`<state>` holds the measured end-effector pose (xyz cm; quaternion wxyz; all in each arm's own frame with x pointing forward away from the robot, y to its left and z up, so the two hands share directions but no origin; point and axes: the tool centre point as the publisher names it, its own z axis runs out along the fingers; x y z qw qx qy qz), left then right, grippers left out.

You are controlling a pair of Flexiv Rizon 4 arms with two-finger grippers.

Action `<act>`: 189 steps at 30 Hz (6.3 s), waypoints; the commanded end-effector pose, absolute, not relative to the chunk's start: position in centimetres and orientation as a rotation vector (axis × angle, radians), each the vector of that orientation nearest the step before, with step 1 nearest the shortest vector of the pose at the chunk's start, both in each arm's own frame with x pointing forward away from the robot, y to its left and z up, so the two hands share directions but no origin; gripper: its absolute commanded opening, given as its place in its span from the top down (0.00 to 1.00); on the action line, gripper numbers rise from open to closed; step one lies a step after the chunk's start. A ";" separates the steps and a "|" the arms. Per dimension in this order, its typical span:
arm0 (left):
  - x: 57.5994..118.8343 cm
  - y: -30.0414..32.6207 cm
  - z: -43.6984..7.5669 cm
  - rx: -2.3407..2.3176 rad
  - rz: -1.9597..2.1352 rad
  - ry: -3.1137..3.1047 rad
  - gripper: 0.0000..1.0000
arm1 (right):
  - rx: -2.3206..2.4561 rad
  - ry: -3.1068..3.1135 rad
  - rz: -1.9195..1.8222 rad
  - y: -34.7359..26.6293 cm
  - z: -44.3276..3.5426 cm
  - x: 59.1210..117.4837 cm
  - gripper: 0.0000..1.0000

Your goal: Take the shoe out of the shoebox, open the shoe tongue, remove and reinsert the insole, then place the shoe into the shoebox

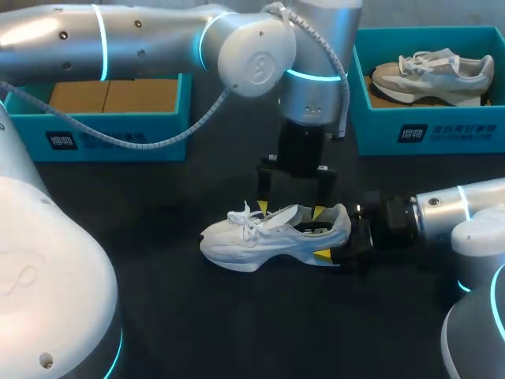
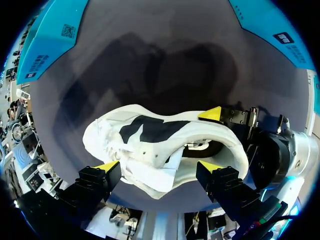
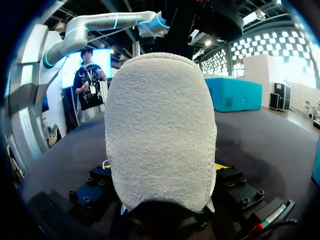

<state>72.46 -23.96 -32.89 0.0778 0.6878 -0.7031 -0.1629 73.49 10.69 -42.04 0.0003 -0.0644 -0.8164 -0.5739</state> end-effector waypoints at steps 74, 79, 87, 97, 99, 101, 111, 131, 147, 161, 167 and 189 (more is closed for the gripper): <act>70.7 -20.6 -30.2 1.965 -0.091 -2.209 0.93 | -0.204 -2.567 -1.800 10.8 -42.0 73.5 1.00; 70.5 -20.2 -30.1 1.986 -0.065 -2.207 0.94 | -0.204 -2.567 -1.800 10.8 -42.0 73.5 1.00; 70.6 -20.6 -29.9 1.880 -0.093 -2.243 0.67 | -0.204 -2.567 -1.800 10.8 -42.0 73.5 1.00; 72.6 -22.1 -30.2 1.726 -0.325 -2.280 0.54 | -0.204 -2.567 -1.800 10.8 -42.0 73.5 1.00; 72.9 -22.4 -30.1 1.707 -0.356 -2.278 0.54 | -0.204 -2.567 -1.800 10.8 -42.0 73.5 1.00; 73.1 -22.6 -30.0 1.681 -0.386 -2.280 0.54 | -0.204 -2.567 -1.800 10.8 -42.0 73.5 1.00; 73.4 -22.9 -30.5 1.573 -0.530 -2.291 0.60 | -0.204 -2.567 -1.800 10.8 -42.0 73.5 1.00; 72.3 -21.3 -31.3 1.517 -0.591 -2.346 1.00 | -0.204 -2.567 -1.800 10.8 -42.0 73.5 1.00; 70.2 -19.4 -30.0 1.776 -0.257 -2.294 1.00 | -0.204 -2.567 -1.800 10.8 -42.0 73.5 1.00; 70.0 -16.7 -29.6 1.899 0.019 -2.140 1.00 | -0.204 -2.567 -1.800 10.8 -42.0 73.5 1.00; 70.8 -15.7 -29.7 1.880 0.105 -2.099 1.00 | -0.204 -2.567 -1.800 10.8 -42.0 73.5 1.00; 70.5 -12.0 -31.6 1.695 0.150 -2.140 1.00 | -0.204 -2.567 -1.800 10.8 -42.0 73.5 1.00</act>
